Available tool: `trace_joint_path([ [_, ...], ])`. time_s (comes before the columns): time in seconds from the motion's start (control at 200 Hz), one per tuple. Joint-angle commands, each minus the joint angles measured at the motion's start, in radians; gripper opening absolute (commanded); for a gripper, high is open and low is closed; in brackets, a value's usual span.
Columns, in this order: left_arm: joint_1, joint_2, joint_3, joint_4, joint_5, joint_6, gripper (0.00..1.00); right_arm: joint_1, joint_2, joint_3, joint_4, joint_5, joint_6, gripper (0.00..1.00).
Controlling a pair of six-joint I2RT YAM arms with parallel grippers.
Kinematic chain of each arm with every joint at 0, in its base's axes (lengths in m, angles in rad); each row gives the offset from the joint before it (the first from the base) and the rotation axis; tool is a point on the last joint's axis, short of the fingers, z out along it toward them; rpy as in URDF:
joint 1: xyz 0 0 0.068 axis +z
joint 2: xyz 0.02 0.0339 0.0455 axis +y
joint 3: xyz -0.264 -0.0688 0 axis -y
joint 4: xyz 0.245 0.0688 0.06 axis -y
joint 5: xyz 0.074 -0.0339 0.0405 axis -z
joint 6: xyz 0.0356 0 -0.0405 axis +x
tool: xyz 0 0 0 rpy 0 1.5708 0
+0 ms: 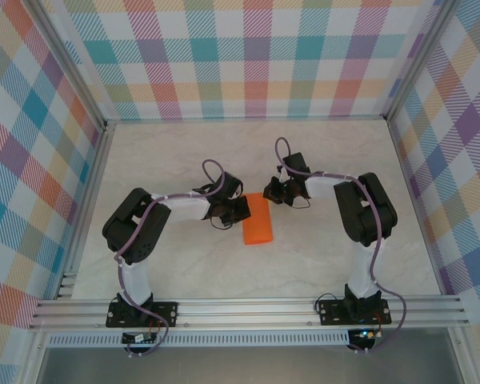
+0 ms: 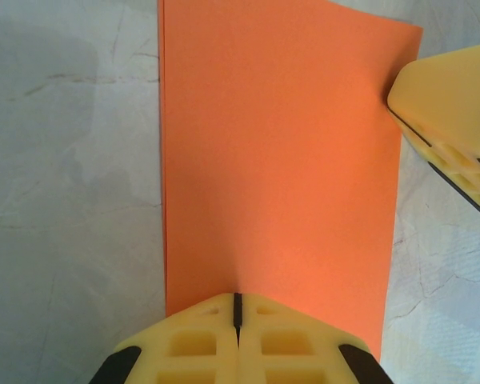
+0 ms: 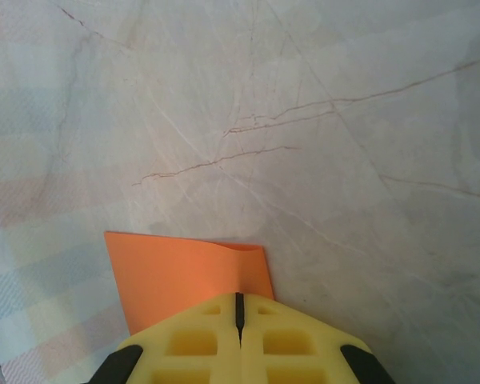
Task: Fold a paper plane with a square sheet of paper (pick it up from the middle)
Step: Fold the square sheet of paper in half at the center of the table.
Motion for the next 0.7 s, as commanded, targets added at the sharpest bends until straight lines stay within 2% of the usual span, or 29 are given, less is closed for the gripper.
trace_joint_path([
  [0.0,-0.012,0.056,-0.032,-0.138,-0.074,0.007,0.02,-0.005,-0.055,0.024,-0.017,-0.014,0.0,0.02],
  [0.515,-0.012,0.05,-0.03,-0.141,-0.077,0.006,0.02,-0.004,0.054,0.078,-0.091,0.054,0.002,0.03],
  [0.7,-0.012,0.043,-0.029,-0.142,-0.08,0.005,0.02,-0.005,-0.034,0.069,-0.108,0.015,-0.013,0.03],
])
